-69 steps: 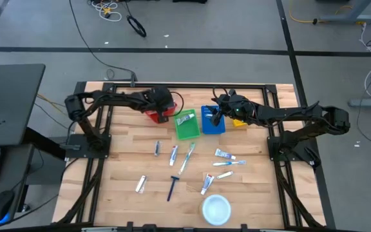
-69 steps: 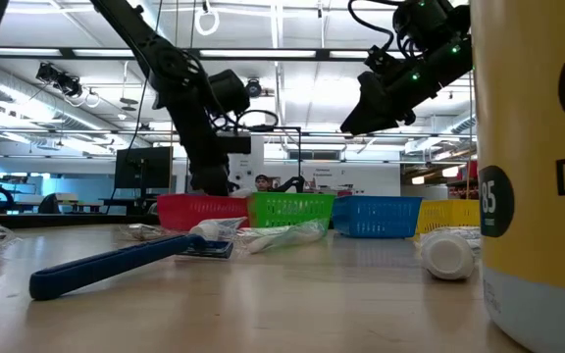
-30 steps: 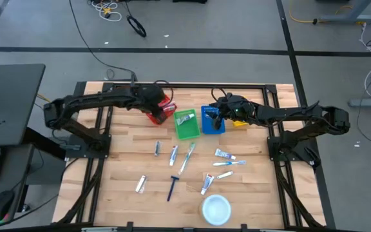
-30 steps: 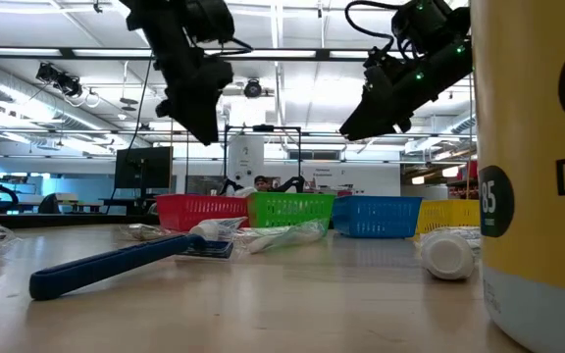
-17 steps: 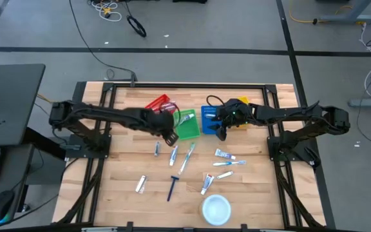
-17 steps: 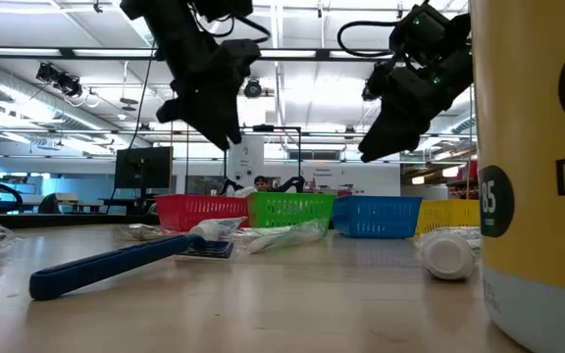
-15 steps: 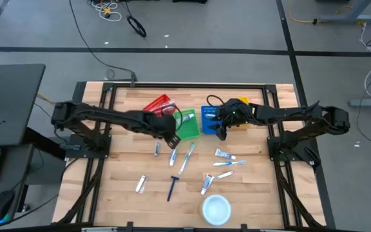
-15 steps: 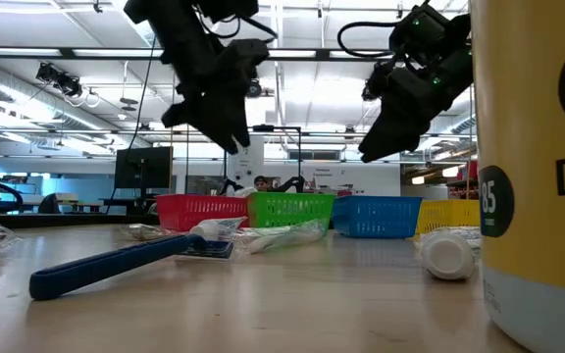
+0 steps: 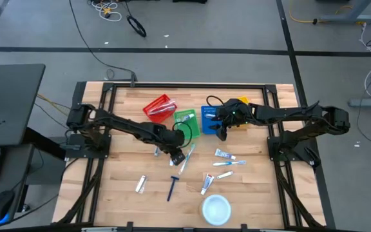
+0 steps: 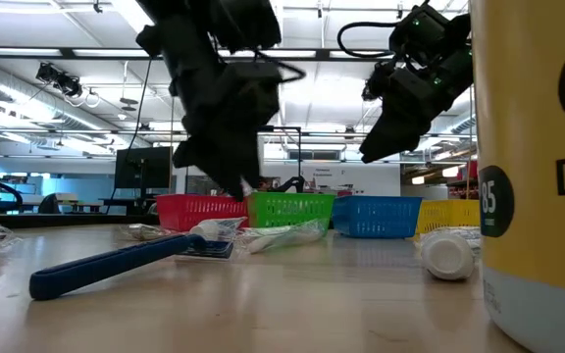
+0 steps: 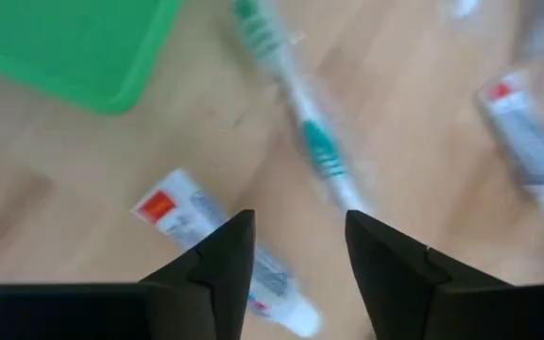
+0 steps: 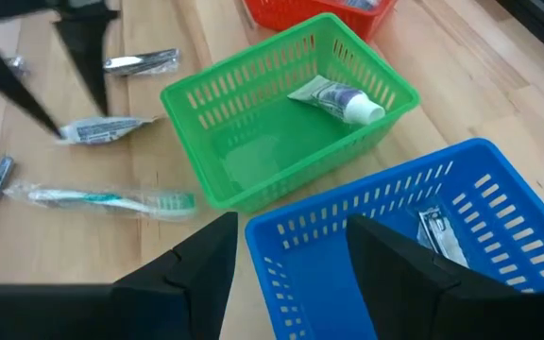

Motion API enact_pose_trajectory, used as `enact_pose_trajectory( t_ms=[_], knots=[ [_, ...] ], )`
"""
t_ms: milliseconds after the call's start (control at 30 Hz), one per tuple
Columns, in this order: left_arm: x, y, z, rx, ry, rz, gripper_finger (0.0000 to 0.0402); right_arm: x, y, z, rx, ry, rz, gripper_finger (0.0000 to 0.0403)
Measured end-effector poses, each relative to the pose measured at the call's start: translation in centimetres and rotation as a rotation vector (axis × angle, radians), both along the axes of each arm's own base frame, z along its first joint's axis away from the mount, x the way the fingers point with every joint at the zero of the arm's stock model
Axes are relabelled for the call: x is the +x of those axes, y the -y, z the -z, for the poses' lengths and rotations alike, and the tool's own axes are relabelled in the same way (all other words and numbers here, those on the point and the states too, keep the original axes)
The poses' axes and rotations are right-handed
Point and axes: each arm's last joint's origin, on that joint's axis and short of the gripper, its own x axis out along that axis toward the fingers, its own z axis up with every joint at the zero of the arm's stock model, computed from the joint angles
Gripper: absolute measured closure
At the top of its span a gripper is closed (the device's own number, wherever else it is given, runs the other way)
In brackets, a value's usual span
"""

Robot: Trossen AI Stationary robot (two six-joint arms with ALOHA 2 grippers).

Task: Pick & Place Travel size toiletries
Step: Put the white toothpaste into the green bin

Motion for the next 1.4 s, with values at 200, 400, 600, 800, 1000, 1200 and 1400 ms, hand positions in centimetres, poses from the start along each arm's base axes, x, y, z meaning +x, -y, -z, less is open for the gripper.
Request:
enact_pose_trajectory(
  t_ms=[200,400,600,800,1000,1200,1400],
  knots=[
    [-0.2,-0.5,0.7,0.108,-0.052,-0.114,0.0203,0.0,0.0,0.0,-0.004,0.001,-0.003,0.0192],
    [-0.3,-0.6,0.7,0.127,-0.055,-0.158,0.02,0.0,0.0,0.0,-0.005,0.004,-0.003,0.0192],
    [-0.3,-0.2,0.7,0.136,-0.049,-0.18,0.02,0.0,0.0,-0.1,-0.006,0.007,-0.003,0.0192],
    [0.2,0.4,2.6,0.135,-0.083,-0.177,0.02,0.0,0.0,-0.1,-0.006,0.007,-0.002,0.0192],
    [0.3,0.4,4.2,0.11,-0.143,-0.204,0.0201,0.0,0.0,0.0,-0.007,0.003,-0.001,0.0192],
    [0.3,0.4,4.3,0.116,-0.141,-0.22,0.0242,0.0,0.0,0.0,-0.011,0.004,0.003,0.0192],
    [0.6,0.5,4.3,0.089,-0.108,-0.201,0.0313,0.1,0.0,-0.1,-0.013,0.01,0.003,0.0192]
  ],
)
